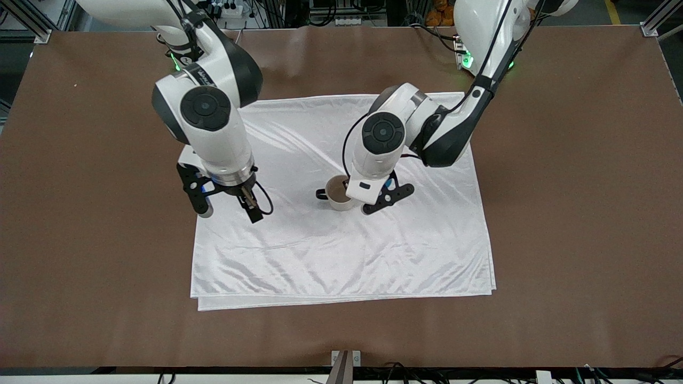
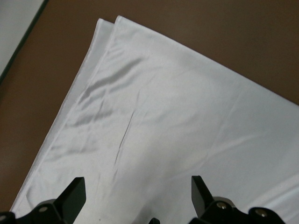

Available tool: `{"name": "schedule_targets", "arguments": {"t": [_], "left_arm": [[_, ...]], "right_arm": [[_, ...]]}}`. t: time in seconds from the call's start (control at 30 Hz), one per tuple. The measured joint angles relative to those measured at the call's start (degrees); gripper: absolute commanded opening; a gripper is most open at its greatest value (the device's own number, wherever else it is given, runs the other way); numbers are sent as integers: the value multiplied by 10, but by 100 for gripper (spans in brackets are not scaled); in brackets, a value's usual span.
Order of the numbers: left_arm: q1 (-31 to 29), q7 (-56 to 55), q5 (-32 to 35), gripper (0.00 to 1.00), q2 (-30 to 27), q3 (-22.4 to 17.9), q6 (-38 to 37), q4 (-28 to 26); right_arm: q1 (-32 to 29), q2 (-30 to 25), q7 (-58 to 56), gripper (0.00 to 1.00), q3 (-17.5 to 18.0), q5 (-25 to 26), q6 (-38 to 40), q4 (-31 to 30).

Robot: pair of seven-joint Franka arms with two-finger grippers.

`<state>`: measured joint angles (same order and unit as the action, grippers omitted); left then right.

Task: Place blue cup into white mug on cloth

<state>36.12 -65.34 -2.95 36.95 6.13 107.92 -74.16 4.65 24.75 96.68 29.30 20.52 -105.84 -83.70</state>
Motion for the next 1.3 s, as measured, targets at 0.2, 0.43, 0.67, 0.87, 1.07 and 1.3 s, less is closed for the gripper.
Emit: {"name": "schedule_targets", "arguments": {"t": [0.2,0.43,0.67,0.87,1.07,1.3], "left_arm": [[14,-18,0,0,8,0,1,9],[31,-40,0,0,14,-2,18,10],[54,-51,0,0,23,-14,45,11],[64,-56,0,0,25,-20,63,13],[65,-57,0,0,29,-21,76,13],[67,-57,0,0,40,-22,100,13]], "right_arm": [[-2,-52,-121,100,-60,-65,12,-14],[-9,-130,-259,100,-125,-118,15,-70],[-13,-201,-388,100,-189,-158,16,-130],[-18,-240,-488,100,-232,-174,24,-159],[-42,-253,-566,100,-245,-177,40,-165],[-90,-262,-660,100,-247,-211,45,-165]]}}
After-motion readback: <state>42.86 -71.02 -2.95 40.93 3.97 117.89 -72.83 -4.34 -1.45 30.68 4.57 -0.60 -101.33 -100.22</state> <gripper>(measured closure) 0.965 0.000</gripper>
